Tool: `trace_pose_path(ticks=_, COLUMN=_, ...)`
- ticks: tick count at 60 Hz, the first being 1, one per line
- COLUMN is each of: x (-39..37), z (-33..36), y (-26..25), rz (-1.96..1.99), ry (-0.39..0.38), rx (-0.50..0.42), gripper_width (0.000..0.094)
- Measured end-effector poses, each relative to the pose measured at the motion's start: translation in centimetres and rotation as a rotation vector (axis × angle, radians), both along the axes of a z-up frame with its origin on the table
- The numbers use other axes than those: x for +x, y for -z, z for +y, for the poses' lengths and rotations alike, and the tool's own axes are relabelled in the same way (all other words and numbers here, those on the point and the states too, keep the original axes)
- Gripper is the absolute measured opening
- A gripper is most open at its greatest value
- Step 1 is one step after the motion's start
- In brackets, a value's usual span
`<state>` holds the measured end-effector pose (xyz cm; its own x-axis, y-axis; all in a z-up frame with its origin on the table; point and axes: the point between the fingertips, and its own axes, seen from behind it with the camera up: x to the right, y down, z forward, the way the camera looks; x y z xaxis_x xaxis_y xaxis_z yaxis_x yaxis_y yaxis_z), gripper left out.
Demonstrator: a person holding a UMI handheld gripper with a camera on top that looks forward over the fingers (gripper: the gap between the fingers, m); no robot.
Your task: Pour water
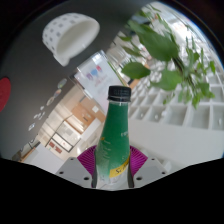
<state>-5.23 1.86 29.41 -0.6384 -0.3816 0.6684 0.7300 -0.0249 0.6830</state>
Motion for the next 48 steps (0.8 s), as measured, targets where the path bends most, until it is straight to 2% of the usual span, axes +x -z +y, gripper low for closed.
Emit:
trace_pose_path(ticks=8, x=-4.0, z=0.1, y=7.8, rz=-0.222, ry=-0.062, rx=-0.087, gripper_width=0.0418)
trace_pose_path(ticks=14, x=-3.9, z=0.3, y=8.6, rz=-0.213, ry=-0.057, rx=-0.1, gripper_width=0.0417)
trace_pose_path(ticks=18, x=-2.8, z=0.2, y=6.8, rz=-0.151, ry=-0.044, rx=-0.087, gripper_width=0.0417)
trace_pose_path(ticks=24, x=-2.6, z=-0.2, y=2.1, rz=0.015, ry=-0.067, rx=-0.061, gripper_width=0.0416)
trace_pose_path(ticks=28, x=-0.7, z=-1.7, y=-2.6, rz=0.237, ry=-0.092, rx=-0.046, gripper_width=0.0416)
trace_pose_path(ticks=35, x=4.3, z=-3.0, y=-10.1, rz=0.789, ry=-0.155, rx=-0.071, gripper_width=0.0417)
trace_pose_path(ticks=37, x=5.4, z=-4.0, y=-11.2, rz=0.967, ry=-0.173, rx=-0.096, gripper_width=0.0418)
trace_pose_path(ticks=42, x=4.9, z=-2.8, y=-8.5, rz=1.436, ry=-0.225, rx=-0.297, gripper_width=0.0418)
trace_pose_path(ticks=44, x=7.5, z=-4.5, y=-9.3, rz=1.587, ry=-0.242, rx=-0.337, gripper_width=0.0418)
trace_pose_path(ticks=48, x=5.6, z=-2.2, y=-5.7, rz=1.86, ry=-0.254, rx=-0.463, gripper_width=0.0417)
